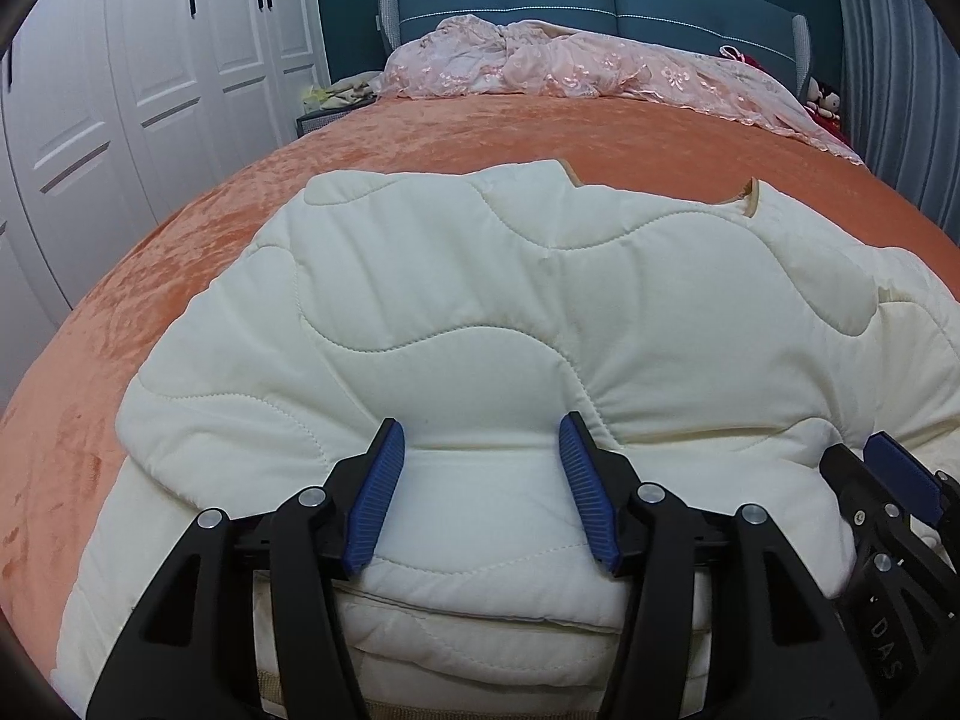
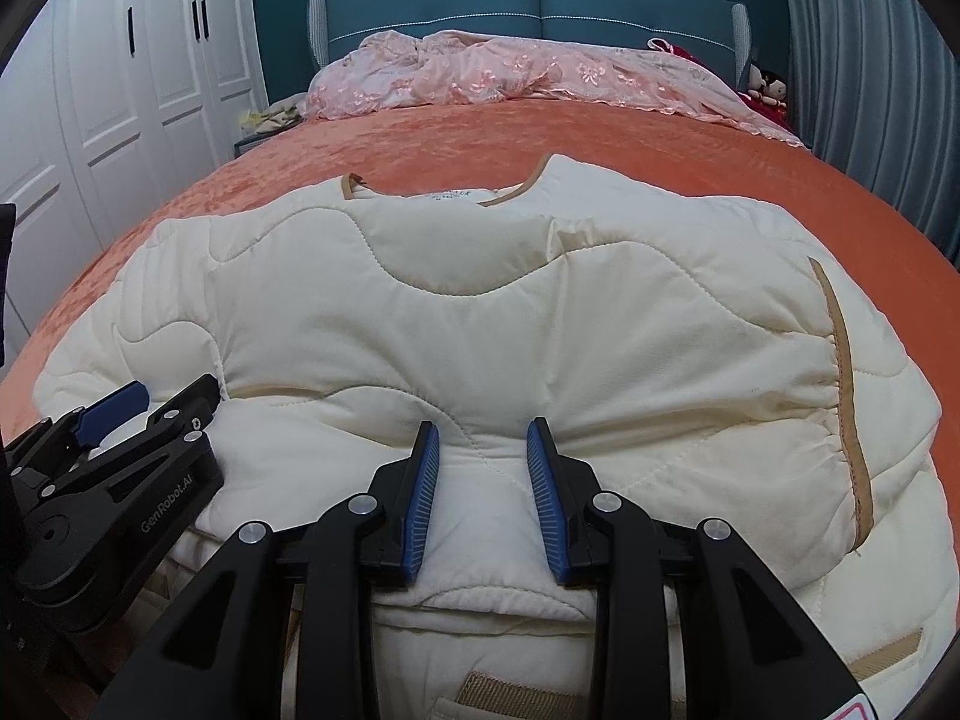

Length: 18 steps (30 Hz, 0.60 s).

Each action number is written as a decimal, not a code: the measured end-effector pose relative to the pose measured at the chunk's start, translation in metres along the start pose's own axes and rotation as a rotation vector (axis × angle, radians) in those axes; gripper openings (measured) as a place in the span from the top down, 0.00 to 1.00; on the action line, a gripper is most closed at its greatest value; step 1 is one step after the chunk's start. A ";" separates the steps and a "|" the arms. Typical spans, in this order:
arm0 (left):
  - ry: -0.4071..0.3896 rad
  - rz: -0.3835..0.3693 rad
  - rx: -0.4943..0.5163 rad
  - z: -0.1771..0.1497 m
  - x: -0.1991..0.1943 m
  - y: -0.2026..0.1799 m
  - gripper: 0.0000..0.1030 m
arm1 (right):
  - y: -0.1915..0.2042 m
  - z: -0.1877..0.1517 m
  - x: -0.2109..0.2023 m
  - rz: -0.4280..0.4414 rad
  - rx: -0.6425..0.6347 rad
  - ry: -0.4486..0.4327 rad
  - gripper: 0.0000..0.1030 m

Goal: Fold large clothes

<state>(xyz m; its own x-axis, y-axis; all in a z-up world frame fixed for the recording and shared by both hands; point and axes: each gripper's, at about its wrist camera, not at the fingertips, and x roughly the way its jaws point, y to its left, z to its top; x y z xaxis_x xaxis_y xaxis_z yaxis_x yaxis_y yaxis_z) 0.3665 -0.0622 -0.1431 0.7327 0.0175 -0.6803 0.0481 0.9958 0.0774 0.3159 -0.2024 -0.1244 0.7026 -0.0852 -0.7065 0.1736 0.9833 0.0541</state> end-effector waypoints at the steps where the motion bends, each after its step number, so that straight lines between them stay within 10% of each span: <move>1: -0.002 0.002 0.001 0.000 0.000 0.000 0.49 | 0.000 0.000 0.000 0.000 0.001 -0.001 0.70; 11: 0.064 -0.122 -0.063 0.019 -0.008 0.017 0.43 | -0.014 0.015 -0.007 0.100 0.064 0.050 0.64; 18: 0.051 -0.127 -0.032 0.096 -0.006 0.048 0.36 | -0.019 0.088 -0.023 0.169 0.093 0.008 0.59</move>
<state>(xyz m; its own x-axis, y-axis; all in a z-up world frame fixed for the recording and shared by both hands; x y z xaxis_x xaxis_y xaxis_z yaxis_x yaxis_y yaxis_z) 0.4297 -0.0232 -0.0658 0.6869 -0.1050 -0.7191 0.1159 0.9927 -0.0342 0.3575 -0.2333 -0.0469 0.7220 0.0816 -0.6870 0.1168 0.9644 0.2374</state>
